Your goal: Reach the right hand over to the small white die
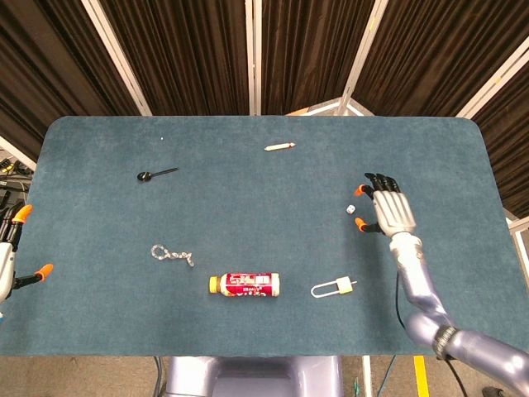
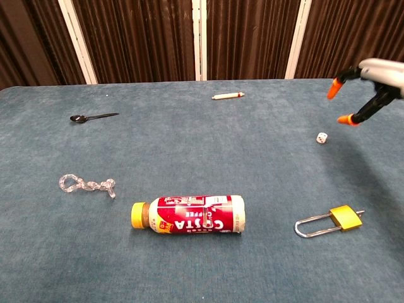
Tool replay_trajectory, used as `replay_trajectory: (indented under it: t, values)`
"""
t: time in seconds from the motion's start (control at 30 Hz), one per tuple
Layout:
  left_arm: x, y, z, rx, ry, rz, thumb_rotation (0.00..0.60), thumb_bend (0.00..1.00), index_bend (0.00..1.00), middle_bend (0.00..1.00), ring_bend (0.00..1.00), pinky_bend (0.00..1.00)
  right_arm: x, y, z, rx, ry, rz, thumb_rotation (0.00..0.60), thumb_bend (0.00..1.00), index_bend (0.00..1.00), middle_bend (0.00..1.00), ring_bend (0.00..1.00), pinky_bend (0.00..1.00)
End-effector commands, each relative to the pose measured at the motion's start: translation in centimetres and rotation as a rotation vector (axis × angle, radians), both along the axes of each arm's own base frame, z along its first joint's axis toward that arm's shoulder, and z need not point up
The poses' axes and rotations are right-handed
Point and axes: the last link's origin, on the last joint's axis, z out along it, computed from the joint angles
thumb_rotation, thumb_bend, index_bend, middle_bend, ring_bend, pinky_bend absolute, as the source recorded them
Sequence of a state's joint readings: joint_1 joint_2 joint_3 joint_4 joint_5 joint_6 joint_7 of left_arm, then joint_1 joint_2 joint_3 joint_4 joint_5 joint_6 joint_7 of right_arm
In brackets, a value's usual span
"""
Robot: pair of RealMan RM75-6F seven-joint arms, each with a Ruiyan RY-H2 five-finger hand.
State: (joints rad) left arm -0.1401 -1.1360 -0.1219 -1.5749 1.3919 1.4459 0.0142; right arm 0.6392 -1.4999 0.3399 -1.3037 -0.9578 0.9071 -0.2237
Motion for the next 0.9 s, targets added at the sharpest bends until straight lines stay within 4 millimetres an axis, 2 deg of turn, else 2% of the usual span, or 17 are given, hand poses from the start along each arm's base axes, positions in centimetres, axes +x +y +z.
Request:
replay_trajectory:
  t: [0.03,0.33,0.5,0.63,0.9]
  values:
    - [0.0,0.0,-0.1,-0.007,-0.001,-0.002,0.600,0.12,0.00,0.00,0.00,0.00,0.4,-1.5,-2.1,0.028,0.015,-0.027,0.600,0.20,0.33,0.09,0.00,0.00]
    - [-0.2,0.2,0.1,-0.004,-0.010,0.008,0.600,0.12,0.00,0.00,0.00,0.00,-0.6,-2.7,-3.8,0.048,0.026,-0.083,0.600,0.20,0.34,0.09,0.00,0.00]
    - [-0.1,0.2,0.0,-0.010,-0.015,0.003,0.600,0.12,0.00,0.00,0.00,0.00,-1.1,-3.1,-4.6,0.060,0.039,-0.103,0.600,0.24,0.37,0.09,0.00,0.00]
    - [-0.1,0.2,0.1,-0.008,-0.017,0.004,0.600,0.12,0.00,0.00,0.00,0.00,-1.7,-3.3,-5.0,0.065,0.056,-0.119,0.600,0.25,0.42,0.10,0.00,0.00]
    - [0.0,0.2,0.1,-0.005,-0.019,-0.004,0.600,0.12,0.00,0.00,0.00,0.00,-2.5,-3.6,-5.5,0.066,0.065,-0.143,0.600,0.25,0.42,0.10,0.00,0.00]
